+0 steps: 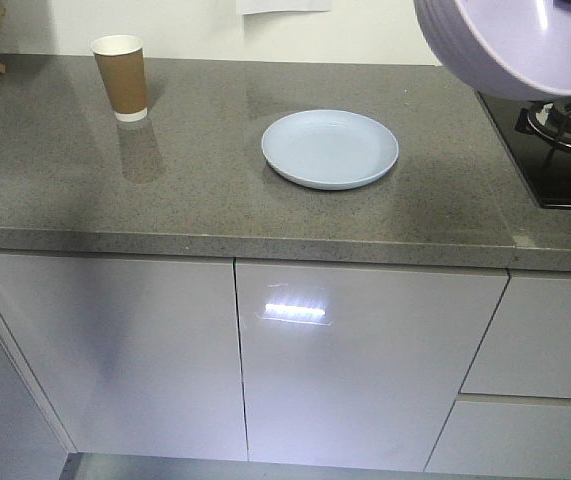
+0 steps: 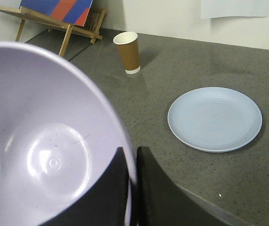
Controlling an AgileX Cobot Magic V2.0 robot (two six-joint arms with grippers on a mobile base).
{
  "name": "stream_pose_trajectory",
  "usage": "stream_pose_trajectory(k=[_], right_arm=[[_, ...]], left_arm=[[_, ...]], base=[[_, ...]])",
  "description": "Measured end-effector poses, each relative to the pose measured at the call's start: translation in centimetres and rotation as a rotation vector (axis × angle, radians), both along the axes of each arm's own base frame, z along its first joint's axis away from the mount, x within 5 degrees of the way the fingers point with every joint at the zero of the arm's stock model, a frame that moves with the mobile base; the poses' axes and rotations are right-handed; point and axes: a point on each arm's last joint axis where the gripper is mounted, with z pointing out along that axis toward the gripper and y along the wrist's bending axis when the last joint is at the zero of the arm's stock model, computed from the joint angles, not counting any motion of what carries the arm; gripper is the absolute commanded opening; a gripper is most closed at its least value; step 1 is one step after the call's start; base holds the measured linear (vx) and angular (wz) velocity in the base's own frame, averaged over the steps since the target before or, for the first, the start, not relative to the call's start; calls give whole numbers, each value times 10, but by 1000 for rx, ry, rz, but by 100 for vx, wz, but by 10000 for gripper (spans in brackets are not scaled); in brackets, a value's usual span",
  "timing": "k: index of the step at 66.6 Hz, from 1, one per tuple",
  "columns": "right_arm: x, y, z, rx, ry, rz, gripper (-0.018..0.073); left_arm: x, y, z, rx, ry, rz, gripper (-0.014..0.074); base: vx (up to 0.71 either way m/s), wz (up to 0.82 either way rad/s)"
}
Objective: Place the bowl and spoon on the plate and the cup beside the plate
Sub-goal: 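Drive the base toward the counter with the pale blue plate, then drive forward until the plate is centered in front of the robot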
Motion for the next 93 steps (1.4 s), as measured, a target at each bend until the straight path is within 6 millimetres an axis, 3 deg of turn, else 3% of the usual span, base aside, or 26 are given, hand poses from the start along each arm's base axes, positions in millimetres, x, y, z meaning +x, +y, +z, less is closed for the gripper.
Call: stream_pose_trajectory(k=[93], right_arm=[[0, 0, 0, 0, 0, 0, -8]], left_arm=[[0, 0, 0, 0, 0, 0, -6]], base=[[3, 0]])
